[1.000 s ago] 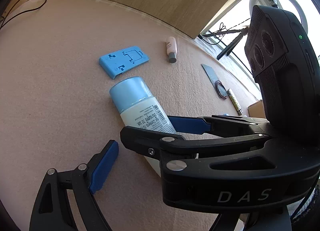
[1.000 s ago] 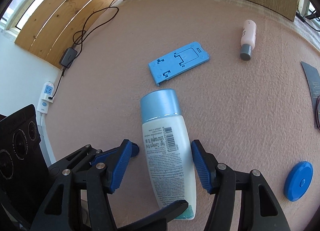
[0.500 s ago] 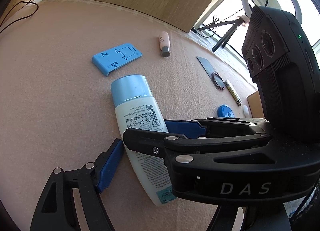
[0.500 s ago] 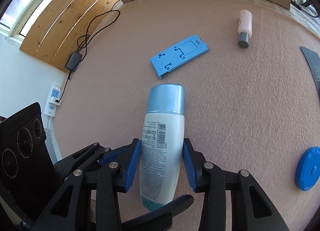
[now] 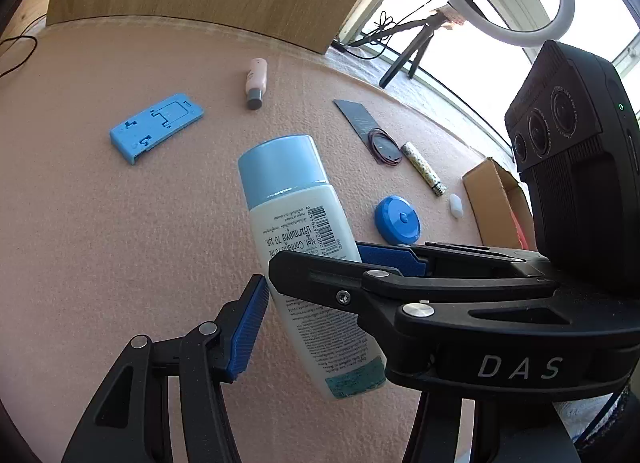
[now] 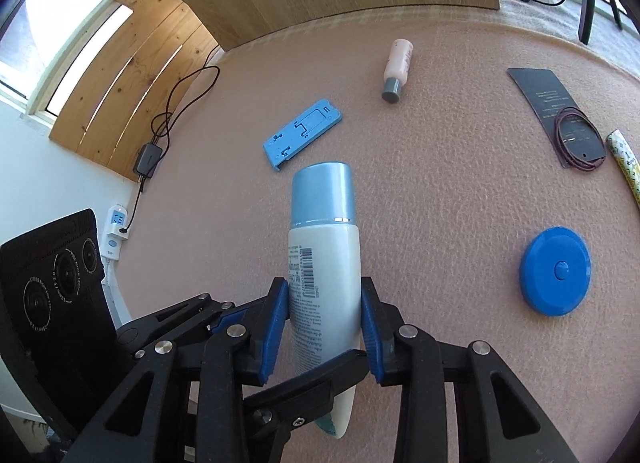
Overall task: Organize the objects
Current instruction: 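Carry the lotion bottle with the right tool over the box and lower it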
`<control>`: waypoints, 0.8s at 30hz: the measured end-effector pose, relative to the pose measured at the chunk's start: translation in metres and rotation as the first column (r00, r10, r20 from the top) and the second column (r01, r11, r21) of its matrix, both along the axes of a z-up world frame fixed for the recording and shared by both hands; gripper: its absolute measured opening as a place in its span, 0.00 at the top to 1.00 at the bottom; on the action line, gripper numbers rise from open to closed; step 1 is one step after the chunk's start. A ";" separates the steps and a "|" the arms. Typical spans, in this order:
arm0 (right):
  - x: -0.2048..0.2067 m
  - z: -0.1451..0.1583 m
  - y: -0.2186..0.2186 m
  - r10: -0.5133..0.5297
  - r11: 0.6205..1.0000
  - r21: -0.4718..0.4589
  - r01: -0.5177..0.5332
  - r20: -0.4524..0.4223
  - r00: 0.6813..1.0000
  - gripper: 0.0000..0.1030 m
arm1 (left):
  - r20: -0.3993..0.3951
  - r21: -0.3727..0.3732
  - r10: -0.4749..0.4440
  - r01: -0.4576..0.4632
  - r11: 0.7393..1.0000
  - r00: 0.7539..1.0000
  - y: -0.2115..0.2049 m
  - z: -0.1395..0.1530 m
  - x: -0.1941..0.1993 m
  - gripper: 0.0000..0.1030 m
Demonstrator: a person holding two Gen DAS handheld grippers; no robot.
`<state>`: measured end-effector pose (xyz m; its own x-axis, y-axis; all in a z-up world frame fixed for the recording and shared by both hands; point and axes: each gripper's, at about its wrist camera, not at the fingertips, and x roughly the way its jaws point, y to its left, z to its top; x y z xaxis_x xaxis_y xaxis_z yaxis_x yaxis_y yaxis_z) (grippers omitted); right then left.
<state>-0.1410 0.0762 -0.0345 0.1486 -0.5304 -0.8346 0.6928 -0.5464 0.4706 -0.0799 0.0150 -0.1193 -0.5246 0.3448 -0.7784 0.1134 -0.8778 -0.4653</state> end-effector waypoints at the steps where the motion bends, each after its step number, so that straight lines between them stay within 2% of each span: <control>1: -0.001 0.003 0.009 -0.013 1.000 -0.004 0.013 -0.008 1.000 0.69 | -0.006 -0.002 -0.013 0.013 1.000 1.000 0.007 0.003 -0.003 0.43; 12: -0.020 0.035 0.115 -0.196 0.980 -0.041 0.194 -0.064 0.979 0.69 | -0.066 -0.017 -0.167 0.167 0.986 0.984 0.102 0.038 -0.030 0.43; 24: -0.062 0.059 0.228 -0.383 0.924 -0.056 0.379 -0.118 0.916 0.69 | -0.116 -0.005 -0.349 0.351 0.936 0.930 0.232 0.062 -0.069 0.43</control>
